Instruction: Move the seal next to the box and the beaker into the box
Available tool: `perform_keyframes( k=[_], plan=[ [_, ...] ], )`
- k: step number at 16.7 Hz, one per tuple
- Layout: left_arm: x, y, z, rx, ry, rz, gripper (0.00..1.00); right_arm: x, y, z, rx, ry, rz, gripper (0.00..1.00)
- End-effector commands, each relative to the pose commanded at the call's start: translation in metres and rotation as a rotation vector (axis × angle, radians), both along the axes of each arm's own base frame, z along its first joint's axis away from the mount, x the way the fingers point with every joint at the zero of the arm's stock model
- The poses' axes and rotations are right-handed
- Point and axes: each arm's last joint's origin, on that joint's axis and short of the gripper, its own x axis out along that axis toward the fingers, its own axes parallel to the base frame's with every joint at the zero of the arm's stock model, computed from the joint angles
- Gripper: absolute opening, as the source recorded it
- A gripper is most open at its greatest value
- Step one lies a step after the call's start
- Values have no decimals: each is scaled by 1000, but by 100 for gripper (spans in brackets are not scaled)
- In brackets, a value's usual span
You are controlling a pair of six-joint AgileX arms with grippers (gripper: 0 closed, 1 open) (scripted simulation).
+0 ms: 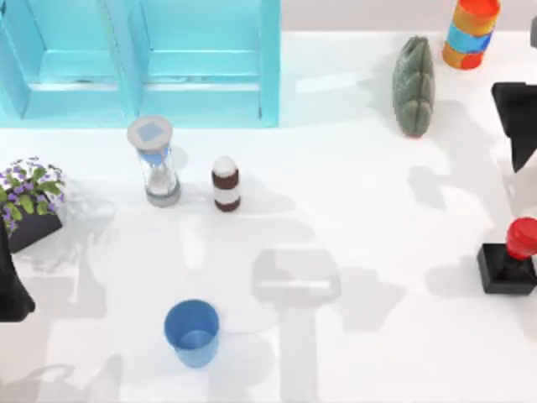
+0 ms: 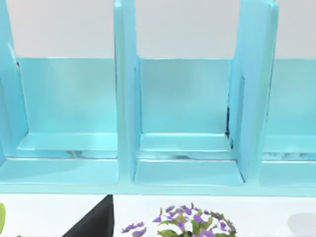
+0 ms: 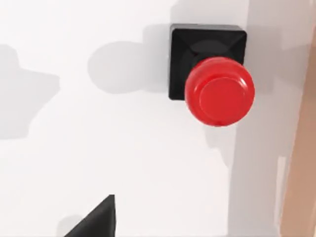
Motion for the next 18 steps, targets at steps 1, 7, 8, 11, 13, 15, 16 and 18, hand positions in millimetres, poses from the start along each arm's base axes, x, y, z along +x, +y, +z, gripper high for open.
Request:
perform_keyframes(
  k=[1, 7, 8, 11, 13, 15, 16, 18],
  plan=[
    [0, 0, 0, 0, 0, 0, 100, 0, 0, 1, 0, 0, 0, 100],
    [0, 0, 0, 0, 0, 0, 100, 5, 15, -4, -2, 6, 3, 100],
    [0, 0, 0, 0, 0, 0, 100, 9, 27, -7, -2, 8, 3, 100],
    [0, 0, 0, 0, 0, 0, 100, 14, 88, -21, -6, 11, 5, 100],
    [0, 0, 0, 0, 0, 0, 100, 7, 141, -35, -12, 16, 3, 100],
    [0, 0, 0, 0, 0, 0, 100, -11, 199, -52, -18, 20, 1, 100],
    [0, 0, 0, 0, 0, 0, 100, -24, 226, -61, -20, 19, 0, 100],
    [0, 0, 0, 0, 0, 0, 100, -52, 272, -75, -18, 13, 0, 100]
  ],
)
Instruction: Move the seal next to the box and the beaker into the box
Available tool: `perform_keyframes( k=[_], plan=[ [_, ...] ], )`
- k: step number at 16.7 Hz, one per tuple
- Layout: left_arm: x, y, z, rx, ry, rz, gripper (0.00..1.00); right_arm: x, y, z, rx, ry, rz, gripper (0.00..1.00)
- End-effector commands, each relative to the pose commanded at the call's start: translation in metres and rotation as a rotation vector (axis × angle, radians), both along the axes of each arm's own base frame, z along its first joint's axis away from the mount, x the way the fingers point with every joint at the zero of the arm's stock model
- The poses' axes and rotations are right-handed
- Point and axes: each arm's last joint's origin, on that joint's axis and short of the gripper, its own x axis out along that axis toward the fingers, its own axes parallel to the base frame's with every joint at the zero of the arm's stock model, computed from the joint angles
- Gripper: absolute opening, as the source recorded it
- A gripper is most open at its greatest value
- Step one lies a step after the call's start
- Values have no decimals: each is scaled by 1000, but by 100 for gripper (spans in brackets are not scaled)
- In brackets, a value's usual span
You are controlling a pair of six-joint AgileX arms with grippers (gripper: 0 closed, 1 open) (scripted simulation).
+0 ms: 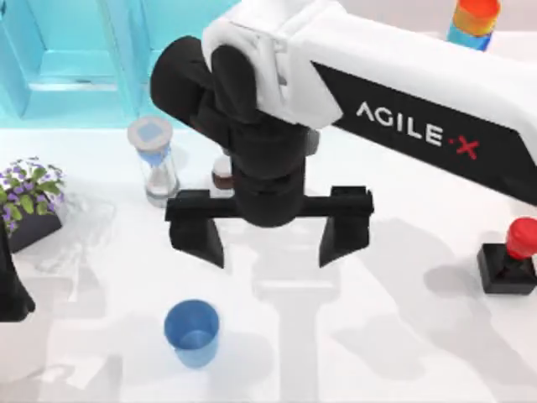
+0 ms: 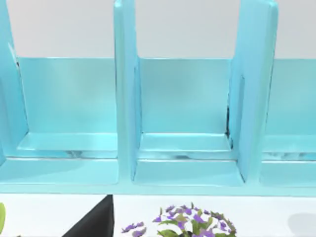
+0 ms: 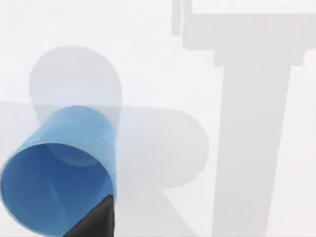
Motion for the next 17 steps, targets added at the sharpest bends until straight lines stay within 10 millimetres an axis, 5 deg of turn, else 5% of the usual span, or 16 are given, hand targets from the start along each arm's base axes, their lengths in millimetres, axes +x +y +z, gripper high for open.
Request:
perform_keyframes(
  k=[4, 10, 17],
  plan=[
    [0, 0, 0, 0, 0, 0, 100, -35, 45, -15, 18, -16, 1, 100],
    [0, 0, 0, 0, 0, 0, 100, -36, 45, -20, 17, -15, 1, 100],
    [0, 0, 0, 0, 0, 0, 100, -36, 47, -87, 23, -19, 1, 100]
  ],
)
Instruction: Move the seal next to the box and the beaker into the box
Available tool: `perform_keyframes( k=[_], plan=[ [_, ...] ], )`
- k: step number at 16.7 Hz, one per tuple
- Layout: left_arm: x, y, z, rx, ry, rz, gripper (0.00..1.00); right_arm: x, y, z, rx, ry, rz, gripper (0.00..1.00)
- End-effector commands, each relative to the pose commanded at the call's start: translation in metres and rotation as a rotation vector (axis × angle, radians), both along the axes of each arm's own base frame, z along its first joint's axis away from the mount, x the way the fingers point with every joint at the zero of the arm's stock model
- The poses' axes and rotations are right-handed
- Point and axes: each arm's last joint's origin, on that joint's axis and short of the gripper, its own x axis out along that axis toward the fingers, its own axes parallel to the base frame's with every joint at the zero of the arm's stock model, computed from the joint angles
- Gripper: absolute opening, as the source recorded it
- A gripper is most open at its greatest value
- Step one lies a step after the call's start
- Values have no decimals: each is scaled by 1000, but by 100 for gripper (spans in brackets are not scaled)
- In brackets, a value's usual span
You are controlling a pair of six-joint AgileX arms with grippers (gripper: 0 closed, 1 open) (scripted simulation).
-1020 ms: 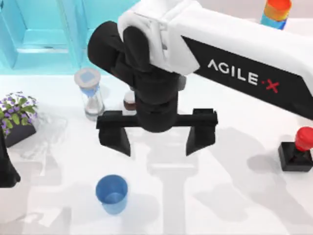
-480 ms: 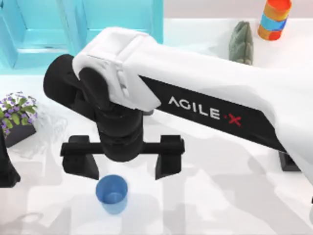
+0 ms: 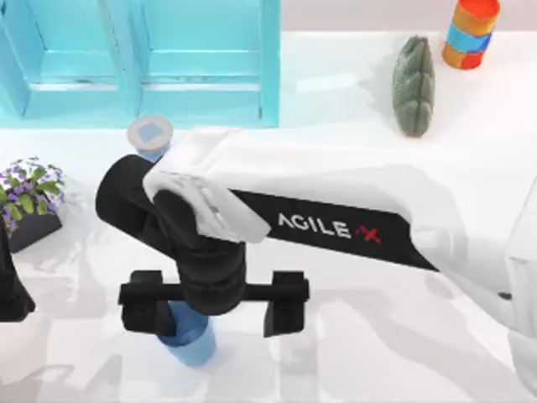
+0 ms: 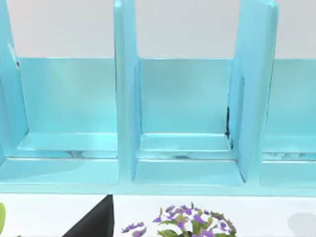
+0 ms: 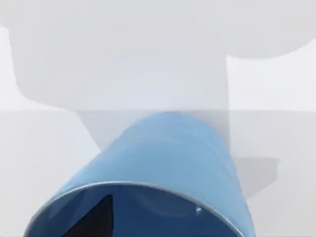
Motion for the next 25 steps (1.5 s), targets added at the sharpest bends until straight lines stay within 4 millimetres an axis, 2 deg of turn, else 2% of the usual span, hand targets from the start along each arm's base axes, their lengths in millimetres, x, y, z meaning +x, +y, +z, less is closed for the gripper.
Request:
perform_keyframes(
  k=[2, 5, 18, 25],
  plan=[
    [0, 0, 0, 0, 0, 0, 100, -1, -1, -8, -4, 2, 0, 100],
    [0, 0, 0, 0, 0, 0, 100, -1, -1, -8, -4, 2, 0, 100],
    [0, 0, 0, 0, 0, 0, 100, -1, -1, -8, -4, 2, 0, 2],
    [0, 0, 0, 0, 0, 0, 100, -1, -1, -8, -4, 2, 0, 0]
  ],
)
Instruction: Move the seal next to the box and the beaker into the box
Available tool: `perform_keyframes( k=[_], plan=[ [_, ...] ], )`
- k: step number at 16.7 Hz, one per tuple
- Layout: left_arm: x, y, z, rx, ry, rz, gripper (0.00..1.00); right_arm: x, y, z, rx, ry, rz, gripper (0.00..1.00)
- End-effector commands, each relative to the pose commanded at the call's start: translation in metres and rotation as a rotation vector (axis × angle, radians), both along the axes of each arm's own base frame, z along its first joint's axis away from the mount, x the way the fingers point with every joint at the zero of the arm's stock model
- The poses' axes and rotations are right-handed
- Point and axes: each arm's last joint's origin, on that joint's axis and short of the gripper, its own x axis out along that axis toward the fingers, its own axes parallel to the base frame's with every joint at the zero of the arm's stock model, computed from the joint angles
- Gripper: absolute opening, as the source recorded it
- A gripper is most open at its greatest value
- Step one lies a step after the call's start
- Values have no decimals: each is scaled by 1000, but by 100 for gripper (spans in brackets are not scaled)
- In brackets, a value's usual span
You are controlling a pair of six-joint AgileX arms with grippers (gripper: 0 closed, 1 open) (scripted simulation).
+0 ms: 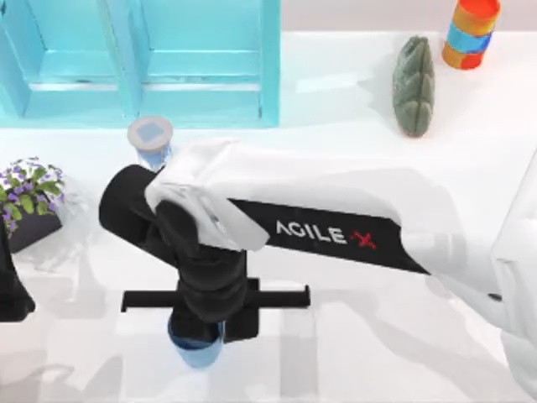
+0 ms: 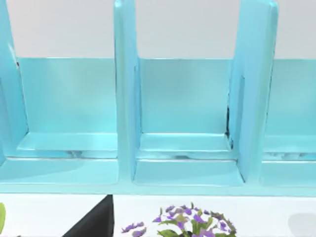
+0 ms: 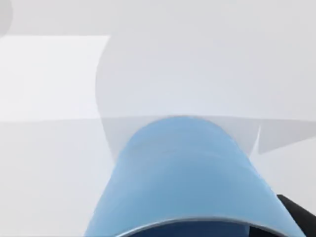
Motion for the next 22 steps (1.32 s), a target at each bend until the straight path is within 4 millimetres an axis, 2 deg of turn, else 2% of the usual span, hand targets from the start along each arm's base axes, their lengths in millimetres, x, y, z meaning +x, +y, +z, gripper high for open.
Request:
perform_keyframes(
  k=[3, 5, 7, 11, 13, 15, 19, 22],
  plan=[
    [0, 0, 0, 0, 0, 0, 100, 1, -1, 2, 1, -1, -2, 0],
    [0, 0, 0, 0, 0, 0, 100, 3, -11, 11, -3, 1, -2, 0],
    [0, 0, 0, 0, 0, 0, 100, 5, -29, 32, -5, 0, -1, 0],
    [0, 0, 0, 0, 0, 0, 100, 3, -77, 83, 4, -6, -2, 0],
    [0, 0, 0, 0, 0, 0, 100, 0, -95, 97, 3, -3, -2, 0],
    [0, 0, 0, 0, 0, 0, 100, 0, -100, 101, 1, -1, -2, 0],
    [0, 0, 0, 0, 0, 0, 100, -1, -98, 100, 2, -3, 2, 0],
    [0, 0, 0, 0, 0, 0, 100, 14, -116, 107, 15, -33, 2, 0]
  ],
)
